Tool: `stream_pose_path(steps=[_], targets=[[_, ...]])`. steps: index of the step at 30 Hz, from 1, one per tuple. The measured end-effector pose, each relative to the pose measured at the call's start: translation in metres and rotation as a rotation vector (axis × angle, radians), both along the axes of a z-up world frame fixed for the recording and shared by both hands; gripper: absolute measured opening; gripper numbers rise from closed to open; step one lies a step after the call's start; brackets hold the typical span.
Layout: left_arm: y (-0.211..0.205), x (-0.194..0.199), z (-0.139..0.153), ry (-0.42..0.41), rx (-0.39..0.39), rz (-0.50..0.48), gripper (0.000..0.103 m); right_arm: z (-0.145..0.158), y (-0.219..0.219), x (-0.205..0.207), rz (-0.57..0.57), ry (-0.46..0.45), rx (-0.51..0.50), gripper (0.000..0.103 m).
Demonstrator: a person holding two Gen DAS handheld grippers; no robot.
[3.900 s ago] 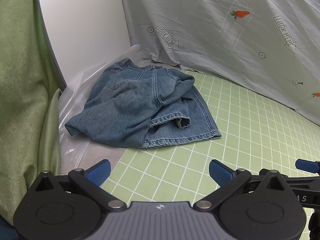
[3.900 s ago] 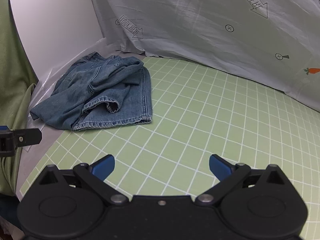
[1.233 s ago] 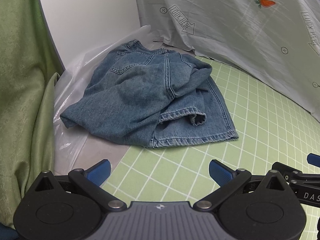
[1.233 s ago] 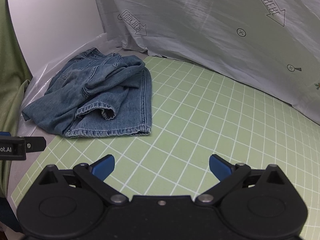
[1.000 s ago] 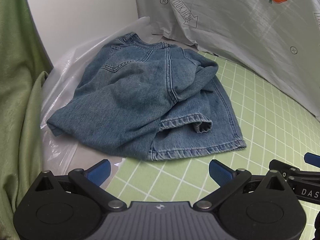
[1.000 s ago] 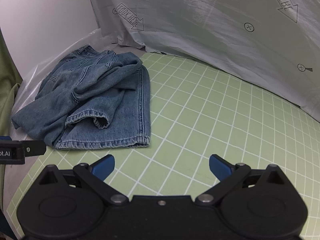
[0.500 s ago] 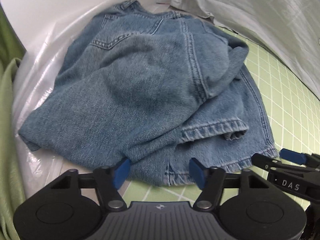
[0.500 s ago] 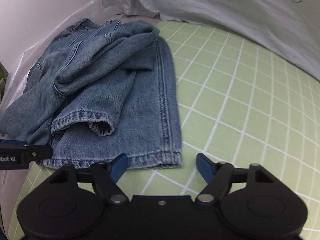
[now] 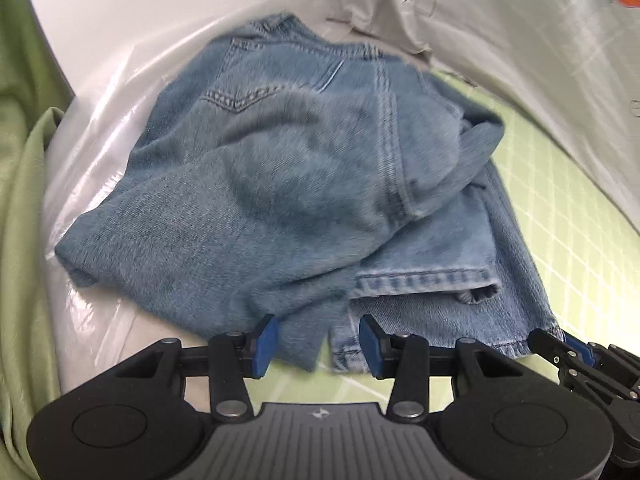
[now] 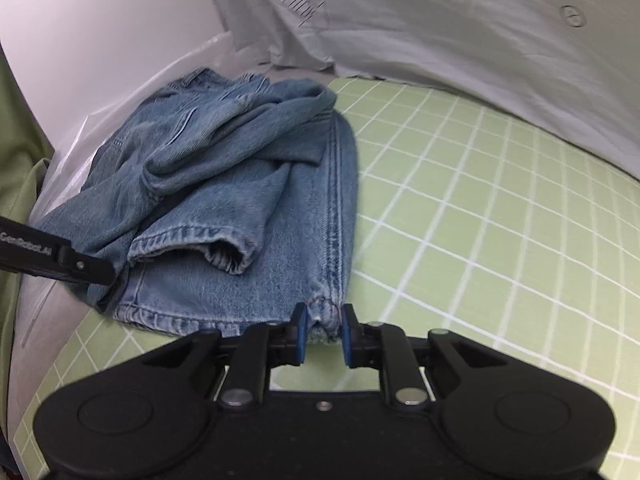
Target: Fold clothes
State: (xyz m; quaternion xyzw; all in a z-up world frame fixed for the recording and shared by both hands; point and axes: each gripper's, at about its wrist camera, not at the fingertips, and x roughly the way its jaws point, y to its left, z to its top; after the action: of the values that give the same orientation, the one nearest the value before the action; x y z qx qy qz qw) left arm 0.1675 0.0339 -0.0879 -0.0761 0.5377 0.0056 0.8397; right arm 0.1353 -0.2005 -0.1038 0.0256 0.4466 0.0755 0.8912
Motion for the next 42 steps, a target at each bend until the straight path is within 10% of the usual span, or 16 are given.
stream_pose_path(steps=[23,32,42], targets=[[-0.170,-0.135,0.048,-0.015,-0.053,-0.115,0.053,0.027,-0.282,-0.193,-0.347,-0.015,-0.227,0.017],[-0.218,-0.122,0.041,-0.032,-0.008,-0.117,0.068,0.021,-0.428,-0.179,-0.603,0.041,-0.286,0.022],[-0.215,-0.050,0.003,0.059,0.045,-0.098,0.076,0.021,-0.413,-0.113,-0.627,-0.015,-0.021,0.062]])
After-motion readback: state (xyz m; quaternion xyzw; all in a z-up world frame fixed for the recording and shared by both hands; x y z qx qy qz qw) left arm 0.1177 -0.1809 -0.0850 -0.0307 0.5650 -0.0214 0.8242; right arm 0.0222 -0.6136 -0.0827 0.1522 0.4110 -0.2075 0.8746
